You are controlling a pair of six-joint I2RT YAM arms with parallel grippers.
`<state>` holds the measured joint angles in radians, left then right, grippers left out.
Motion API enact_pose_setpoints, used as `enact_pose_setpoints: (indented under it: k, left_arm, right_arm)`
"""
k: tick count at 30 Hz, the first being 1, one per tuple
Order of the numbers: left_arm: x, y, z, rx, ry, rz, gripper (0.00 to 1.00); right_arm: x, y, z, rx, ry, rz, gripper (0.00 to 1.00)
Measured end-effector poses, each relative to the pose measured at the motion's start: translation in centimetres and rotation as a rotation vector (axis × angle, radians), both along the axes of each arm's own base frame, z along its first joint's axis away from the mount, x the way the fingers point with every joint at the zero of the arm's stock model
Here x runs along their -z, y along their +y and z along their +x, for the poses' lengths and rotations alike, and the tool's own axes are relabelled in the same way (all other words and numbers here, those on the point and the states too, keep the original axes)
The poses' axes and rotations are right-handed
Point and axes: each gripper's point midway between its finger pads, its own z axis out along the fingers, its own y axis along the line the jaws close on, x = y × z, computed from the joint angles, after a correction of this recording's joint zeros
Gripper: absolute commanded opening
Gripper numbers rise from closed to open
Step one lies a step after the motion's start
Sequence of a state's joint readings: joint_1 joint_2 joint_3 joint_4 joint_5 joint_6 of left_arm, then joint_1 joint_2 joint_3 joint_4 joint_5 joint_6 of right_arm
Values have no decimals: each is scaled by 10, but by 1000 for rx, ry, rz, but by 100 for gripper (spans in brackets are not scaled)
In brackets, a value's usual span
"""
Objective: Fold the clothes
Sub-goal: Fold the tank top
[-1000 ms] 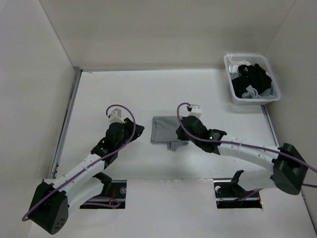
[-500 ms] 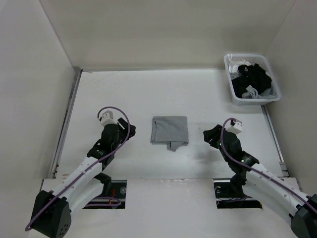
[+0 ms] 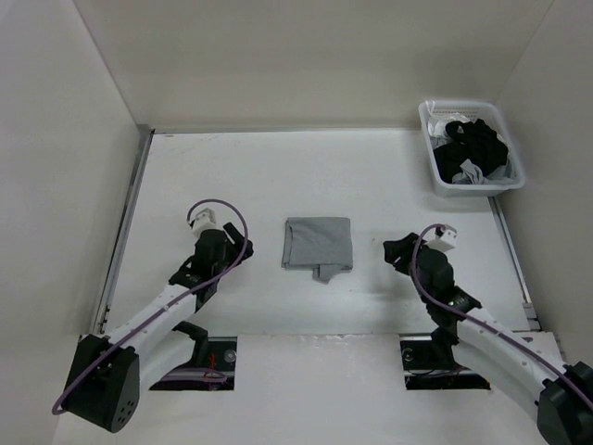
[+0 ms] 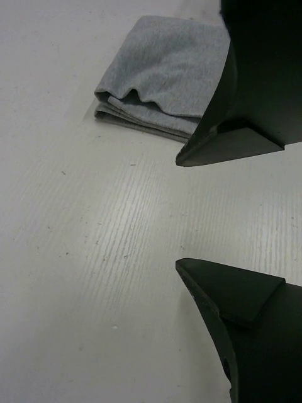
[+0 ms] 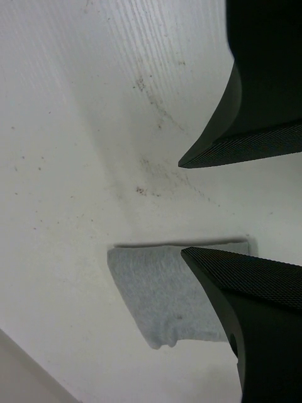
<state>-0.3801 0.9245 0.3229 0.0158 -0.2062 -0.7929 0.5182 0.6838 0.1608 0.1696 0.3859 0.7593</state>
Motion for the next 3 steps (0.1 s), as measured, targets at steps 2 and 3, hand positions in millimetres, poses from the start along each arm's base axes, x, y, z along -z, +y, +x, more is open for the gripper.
enact_pose_setpoints:
  k: [2, 3]
  left_arm:
    - [4, -1, 1, 4, 10, 7, 59]
    - [6, -1, 1, 6, 14, 10, 60]
  right_arm:
    - [-3, 1, 1, -1, -13, 6, 58]
    - [-4, 1, 2, -2, -18, 7, 58]
